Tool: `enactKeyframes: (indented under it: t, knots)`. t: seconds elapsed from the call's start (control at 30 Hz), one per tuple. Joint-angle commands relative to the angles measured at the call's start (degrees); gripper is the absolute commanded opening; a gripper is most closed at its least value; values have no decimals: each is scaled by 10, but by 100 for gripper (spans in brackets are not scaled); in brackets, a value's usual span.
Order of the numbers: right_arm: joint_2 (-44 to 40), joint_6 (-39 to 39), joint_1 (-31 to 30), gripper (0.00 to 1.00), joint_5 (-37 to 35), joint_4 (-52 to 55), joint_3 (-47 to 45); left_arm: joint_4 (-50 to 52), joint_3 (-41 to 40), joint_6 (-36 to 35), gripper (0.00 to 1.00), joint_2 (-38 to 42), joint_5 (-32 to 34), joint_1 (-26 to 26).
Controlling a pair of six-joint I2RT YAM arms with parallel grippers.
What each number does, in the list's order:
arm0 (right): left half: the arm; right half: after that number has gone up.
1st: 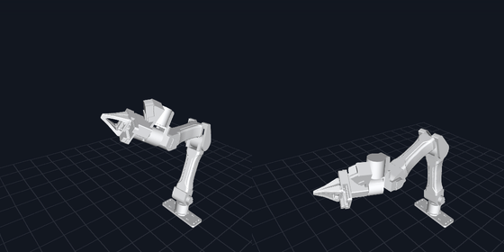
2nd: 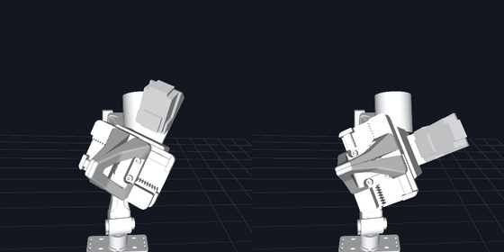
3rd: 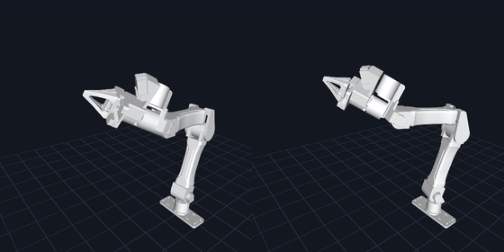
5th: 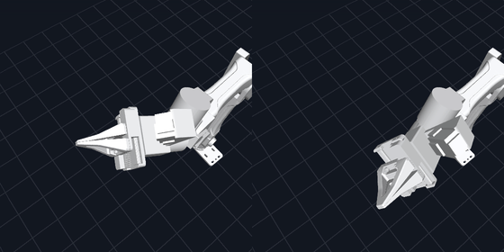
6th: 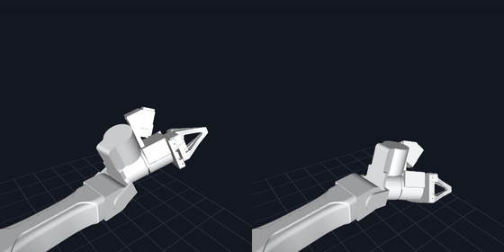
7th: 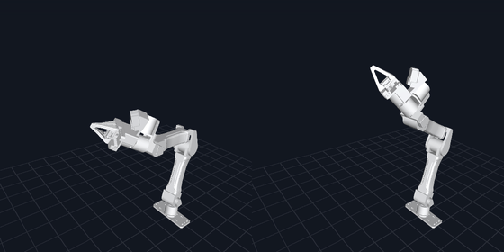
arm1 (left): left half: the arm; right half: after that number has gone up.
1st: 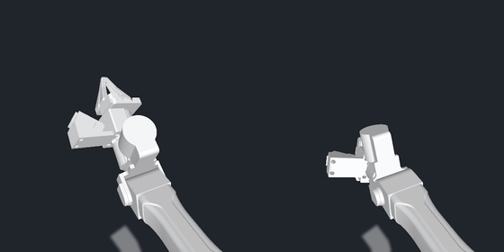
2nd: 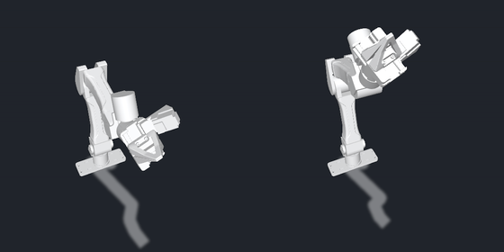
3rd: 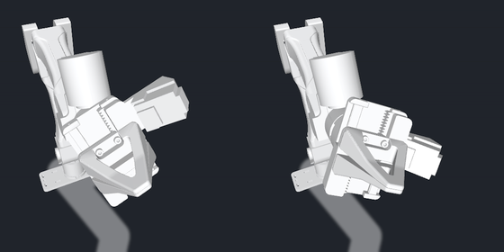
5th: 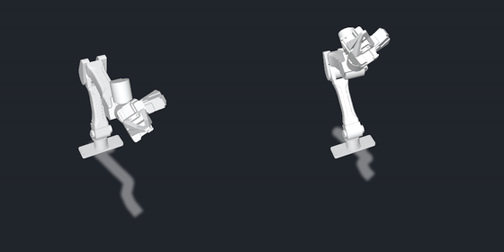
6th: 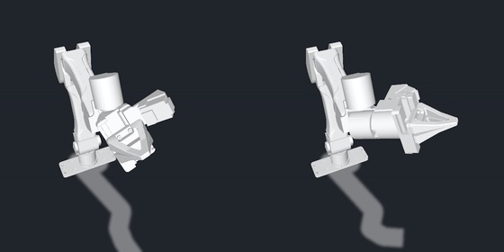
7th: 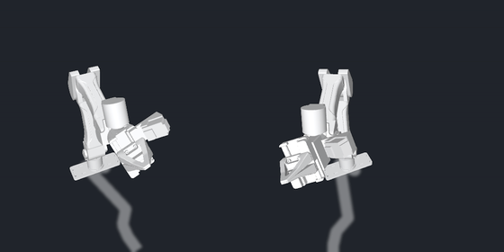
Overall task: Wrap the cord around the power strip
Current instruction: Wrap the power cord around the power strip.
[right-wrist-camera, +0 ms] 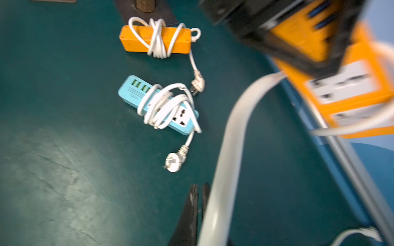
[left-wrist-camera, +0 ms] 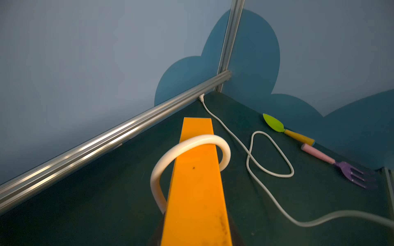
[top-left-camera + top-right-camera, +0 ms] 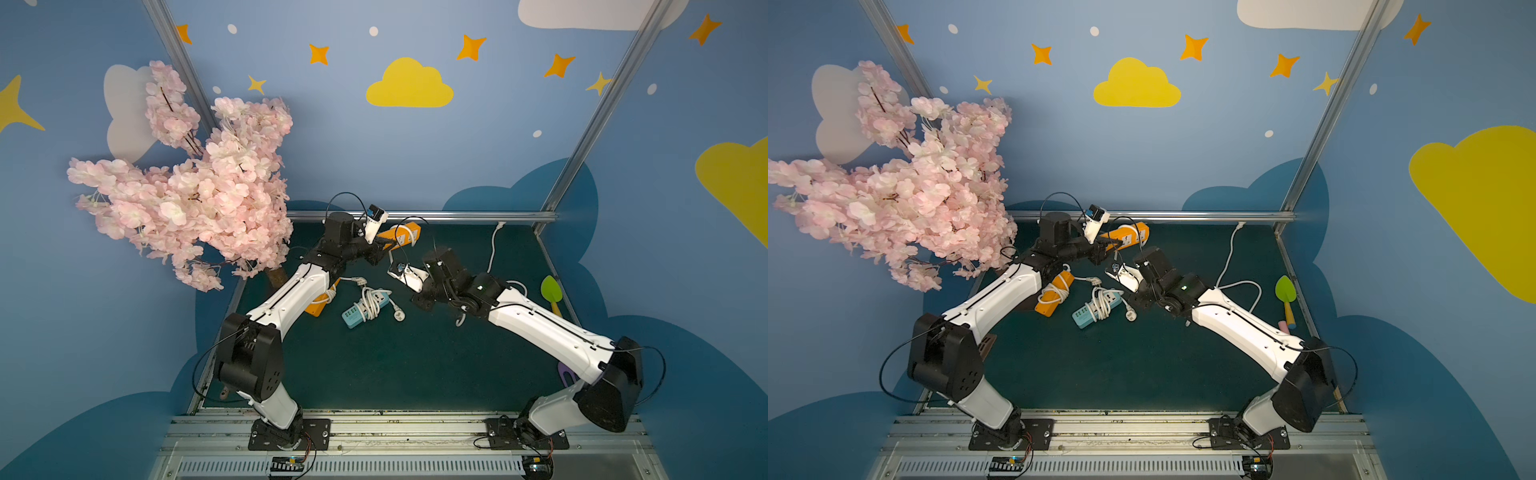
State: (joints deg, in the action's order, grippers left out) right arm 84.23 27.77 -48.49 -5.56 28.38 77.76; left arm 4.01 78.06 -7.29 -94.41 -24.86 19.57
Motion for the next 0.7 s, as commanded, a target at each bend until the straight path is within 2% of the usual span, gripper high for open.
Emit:
enactKeyframes:
  t: [0.0, 0.13, 0.2, 0.37, 0.43, 0.57, 0.67]
  knots:
    - [-21, 92, 31, 0, -51, -21, 43, 194, 35, -102, 3, -8, -47, 0]
    - [-10, 149, 83, 0, -18, -43, 88, 356, 70, -171, 3, -21, -136, 24]
    - [1, 152, 118, 0, 39, -44, 114, 407, 74, -203, 3, -17, -200, 38]
    - [57, 139, 203, 0, 174, -27, 184, 407, 53, -210, 3, 12, -358, 57]
    - [93, 118, 242, 0, 258, -4, 213, 400, 58, -203, 3, 14, -408, 67]
    - [154, 43, 299, 0, 397, -24, 221, 300, 46, -132, 3, 31, -477, 80]
    - [182, -9, 313, 10, 456, -67, 192, 71, -12, 17, 3, 67, -503, 79]
